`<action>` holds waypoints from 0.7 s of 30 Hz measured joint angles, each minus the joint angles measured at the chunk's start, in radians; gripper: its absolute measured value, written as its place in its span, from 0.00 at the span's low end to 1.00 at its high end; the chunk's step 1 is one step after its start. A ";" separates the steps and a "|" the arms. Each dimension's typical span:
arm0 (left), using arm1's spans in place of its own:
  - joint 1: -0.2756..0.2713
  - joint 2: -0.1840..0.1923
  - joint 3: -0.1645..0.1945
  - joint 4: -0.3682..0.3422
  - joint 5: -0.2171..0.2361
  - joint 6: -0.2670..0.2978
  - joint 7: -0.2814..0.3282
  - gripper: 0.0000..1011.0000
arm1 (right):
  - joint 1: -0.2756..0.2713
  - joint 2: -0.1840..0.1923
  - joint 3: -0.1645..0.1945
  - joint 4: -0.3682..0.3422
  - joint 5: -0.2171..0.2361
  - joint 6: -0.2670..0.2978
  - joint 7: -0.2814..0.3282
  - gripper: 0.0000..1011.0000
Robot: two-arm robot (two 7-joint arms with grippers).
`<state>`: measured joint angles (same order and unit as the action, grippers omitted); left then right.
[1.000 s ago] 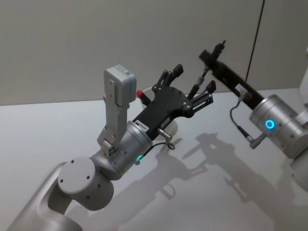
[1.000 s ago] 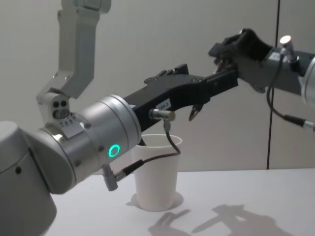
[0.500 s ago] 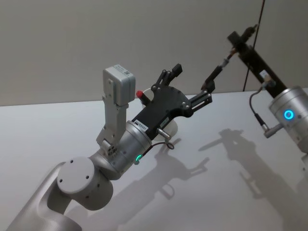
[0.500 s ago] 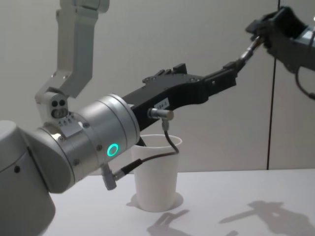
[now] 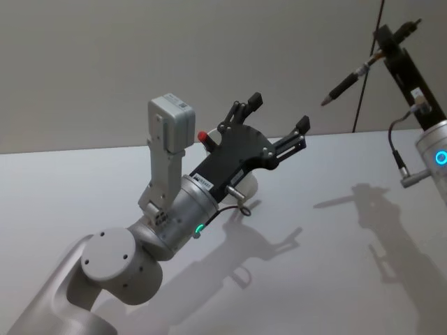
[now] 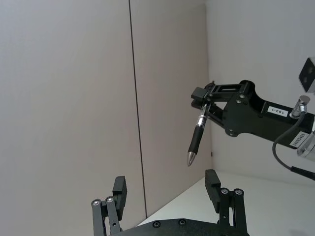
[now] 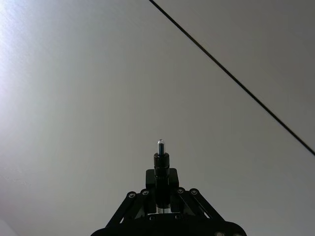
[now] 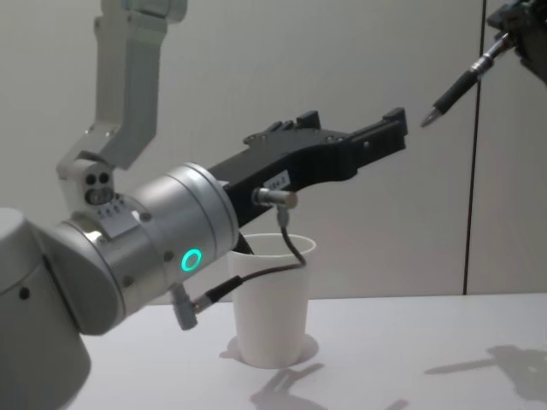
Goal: Place the pen into the pen holder.
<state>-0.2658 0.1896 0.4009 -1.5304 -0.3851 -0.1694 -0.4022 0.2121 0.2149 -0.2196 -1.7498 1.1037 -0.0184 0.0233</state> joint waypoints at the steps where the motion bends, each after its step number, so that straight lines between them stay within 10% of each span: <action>1: 0.002 0.003 -0.001 -0.004 0.002 0.002 0.005 0.99 | 0.000 0.000 0.000 0.000 -0.014 -0.009 -0.005 0.13; 21: 0.098 0.105 -0.047 -0.162 0.082 0.049 0.198 0.99 | 0.070 -0.045 -0.045 0.064 -0.290 -0.009 -0.012 0.13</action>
<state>-0.1677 0.2947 0.3541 -1.6926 -0.3029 -0.1206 -0.2042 0.2826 0.1700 -0.2645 -1.6860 0.8140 -0.0271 0.0112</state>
